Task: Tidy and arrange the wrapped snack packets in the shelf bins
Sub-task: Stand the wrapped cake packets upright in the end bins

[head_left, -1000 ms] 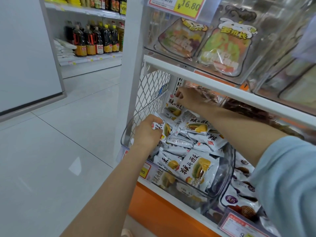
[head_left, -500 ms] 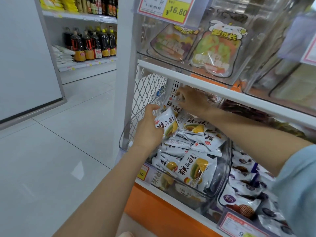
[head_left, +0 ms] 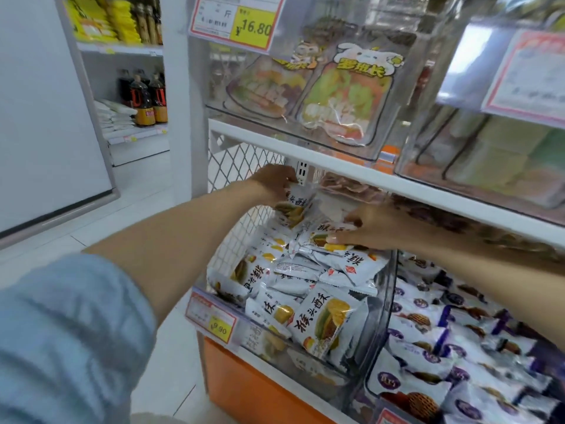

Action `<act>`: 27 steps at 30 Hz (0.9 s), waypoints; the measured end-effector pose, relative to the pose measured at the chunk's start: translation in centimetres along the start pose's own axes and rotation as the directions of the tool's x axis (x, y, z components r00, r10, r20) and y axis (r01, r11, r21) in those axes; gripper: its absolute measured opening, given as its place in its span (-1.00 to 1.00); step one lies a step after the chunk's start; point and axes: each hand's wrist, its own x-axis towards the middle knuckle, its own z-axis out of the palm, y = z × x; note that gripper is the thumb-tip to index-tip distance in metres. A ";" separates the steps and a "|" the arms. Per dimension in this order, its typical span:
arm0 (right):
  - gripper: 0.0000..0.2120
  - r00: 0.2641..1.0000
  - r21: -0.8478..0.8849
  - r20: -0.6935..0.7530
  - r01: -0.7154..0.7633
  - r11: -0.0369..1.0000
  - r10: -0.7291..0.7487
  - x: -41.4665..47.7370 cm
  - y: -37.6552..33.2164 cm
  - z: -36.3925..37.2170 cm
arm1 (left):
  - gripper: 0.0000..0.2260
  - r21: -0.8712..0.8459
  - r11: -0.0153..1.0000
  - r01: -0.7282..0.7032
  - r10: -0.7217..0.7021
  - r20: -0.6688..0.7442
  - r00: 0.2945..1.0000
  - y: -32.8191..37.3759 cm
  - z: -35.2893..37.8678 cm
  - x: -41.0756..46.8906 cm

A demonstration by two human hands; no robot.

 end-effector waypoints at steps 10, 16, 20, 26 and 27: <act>-0.43 0.989 0.240 -0.110 -0.074 0.968 0.103 -0.8 -0.5 2.0 | -0.59 0.496 0.843 -0.209 0.206 0.061 0.977 -1.5 2.9 2.0; -0.56 0.965 0.447 -0.199 -0.063 0.892 0.168 -1.4 -0.6 2.5 | -0.81 0.545 0.800 -0.249 0.277 0.032 0.960 -1.7 3.5 2.5; -0.66 0.956 0.585 -0.209 -0.048 0.810 0.208 -1.5 -0.5 2.4 | -0.77 0.545 0.824 -0.157 0.238 -0.081 0.968 -1.4 3.6 2.3; -0.71 0.940 0.703 -0.218 -0.035 0.710 0.261 -1.3 -0.7 2.0 | -0.73 0.422 0.887 -0.189 0.229 -0.045 0.972 -1.7 0.8 -0.4; -0.72 0.940 0.707 -0.222 -0.027 0.707 0.258 -1.2 -0.8 2.0 | -0.74 0.372 0.906 -0.204 0.235 -0.039 0.971 -1.8 0.3 -1.5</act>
